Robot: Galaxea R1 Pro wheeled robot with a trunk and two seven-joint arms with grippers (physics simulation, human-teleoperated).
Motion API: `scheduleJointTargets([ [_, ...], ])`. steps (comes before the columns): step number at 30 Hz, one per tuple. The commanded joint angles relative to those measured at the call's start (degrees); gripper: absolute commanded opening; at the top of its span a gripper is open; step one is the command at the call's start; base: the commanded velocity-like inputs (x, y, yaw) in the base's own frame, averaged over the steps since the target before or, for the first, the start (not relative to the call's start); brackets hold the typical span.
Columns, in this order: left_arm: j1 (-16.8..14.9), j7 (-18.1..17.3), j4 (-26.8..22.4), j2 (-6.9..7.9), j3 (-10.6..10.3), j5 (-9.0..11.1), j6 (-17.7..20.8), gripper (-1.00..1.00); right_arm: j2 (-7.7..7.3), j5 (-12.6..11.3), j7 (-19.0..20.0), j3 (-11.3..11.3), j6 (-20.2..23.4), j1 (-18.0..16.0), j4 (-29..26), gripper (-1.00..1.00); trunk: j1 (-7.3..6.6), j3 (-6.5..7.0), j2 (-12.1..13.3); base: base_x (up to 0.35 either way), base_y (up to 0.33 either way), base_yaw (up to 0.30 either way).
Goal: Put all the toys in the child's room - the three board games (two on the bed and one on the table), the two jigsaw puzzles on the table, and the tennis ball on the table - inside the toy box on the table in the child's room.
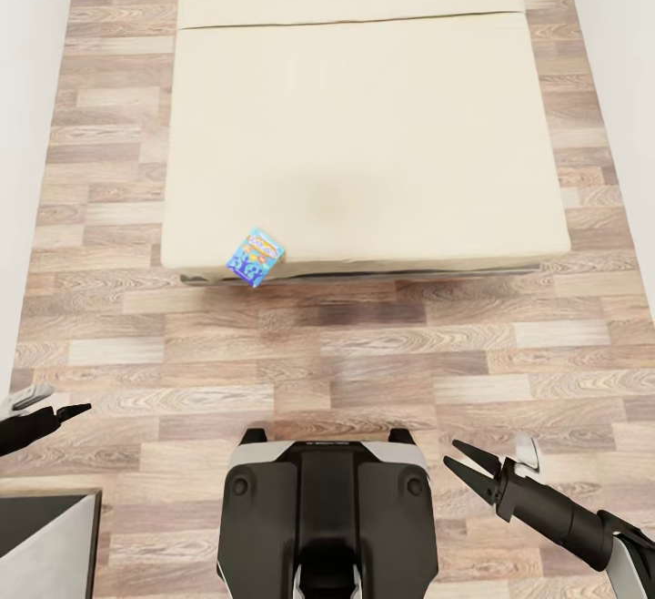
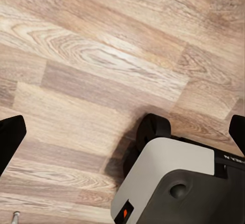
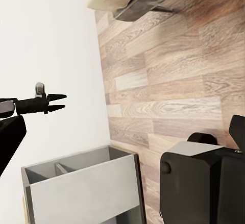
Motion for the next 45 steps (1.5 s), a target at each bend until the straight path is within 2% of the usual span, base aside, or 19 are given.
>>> scheduleJointTargets([
  [1,0.0,-0.1,0.0,0.01,0.1,0.3,0.5,1.00,-0.01,-0.2,0.1,0.0,0.5,0.0,0.0,1.00,0.04,0.04,-0.1,-0.001,0.000,0.000],
  [29,0.0,-0.3,0.0,0.20,0.2,0.4,0.8,1.00,-0.01,-0.2,-0.4,0.0,0.5,0.0,0.1,1.00,0.04,2.67,-0.1,0.000,0.000,0.000],
  [33,0.0,-0.3,0.0,0.26,0.2,0.5,2.7,1.00,0.01,-0.2,-0.5,0.1,0.5,0.0,0.2,1.00,0.04,3.05,-0.1,0.000,0.000,0.000],
  [45,-0.1,-0.4,-0.8,1.41,0.6,0.4,10.9,1.00,0.07,-0.2,-2.6,0.2,0.5,0.0,0.2,1.00,2.67,2.02,-4.9,0.000,0.000,0.000],
])
